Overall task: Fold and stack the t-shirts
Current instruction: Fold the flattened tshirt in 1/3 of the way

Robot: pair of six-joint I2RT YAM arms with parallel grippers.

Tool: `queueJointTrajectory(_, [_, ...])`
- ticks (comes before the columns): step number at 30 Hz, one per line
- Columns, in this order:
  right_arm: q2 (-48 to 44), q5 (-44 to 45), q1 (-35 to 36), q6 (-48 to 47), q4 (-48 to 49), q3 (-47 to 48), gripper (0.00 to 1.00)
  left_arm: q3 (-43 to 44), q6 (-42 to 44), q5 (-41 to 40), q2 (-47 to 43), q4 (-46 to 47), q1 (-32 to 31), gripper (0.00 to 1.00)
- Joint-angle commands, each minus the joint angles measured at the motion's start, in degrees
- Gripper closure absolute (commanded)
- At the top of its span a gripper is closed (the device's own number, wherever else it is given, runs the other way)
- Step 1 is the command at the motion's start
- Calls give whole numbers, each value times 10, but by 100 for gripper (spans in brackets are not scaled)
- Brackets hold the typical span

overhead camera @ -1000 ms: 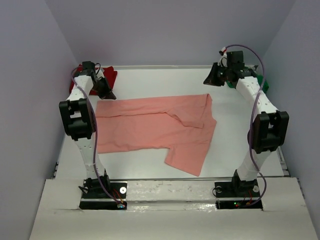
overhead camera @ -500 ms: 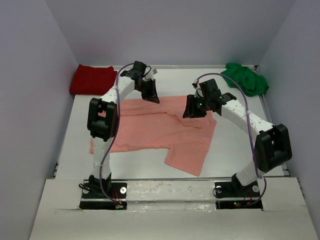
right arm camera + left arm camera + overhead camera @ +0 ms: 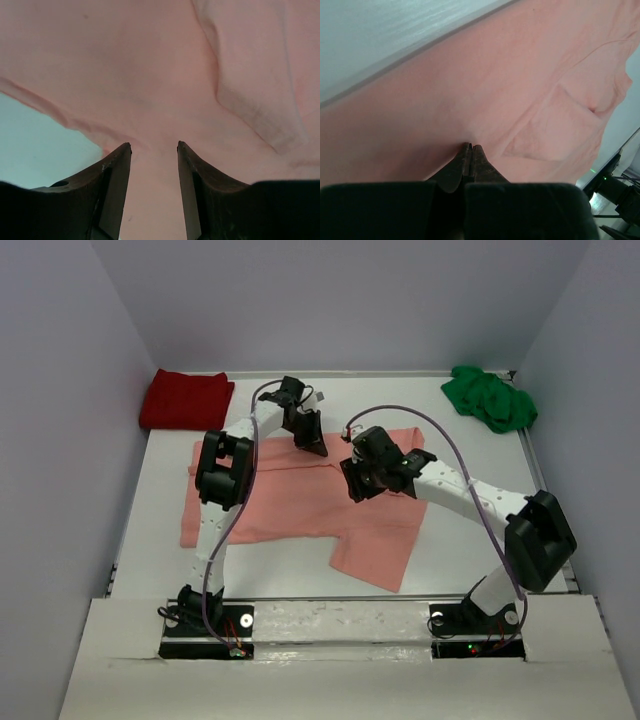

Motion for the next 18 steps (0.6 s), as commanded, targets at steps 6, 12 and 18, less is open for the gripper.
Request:
queueJointTrajectory(6, [60,103,-6,-5,71,-21,49,106,-27,30,42,18,-13,100])
queueJointTrajectory(12, [116,116,-6,-25,79,24,49,133,-35,37,59,14,-14,100])
queueJointTrajectory(18, [163,122,-6,-26,79,61,49,126,-27,33,52,5,-14,100])
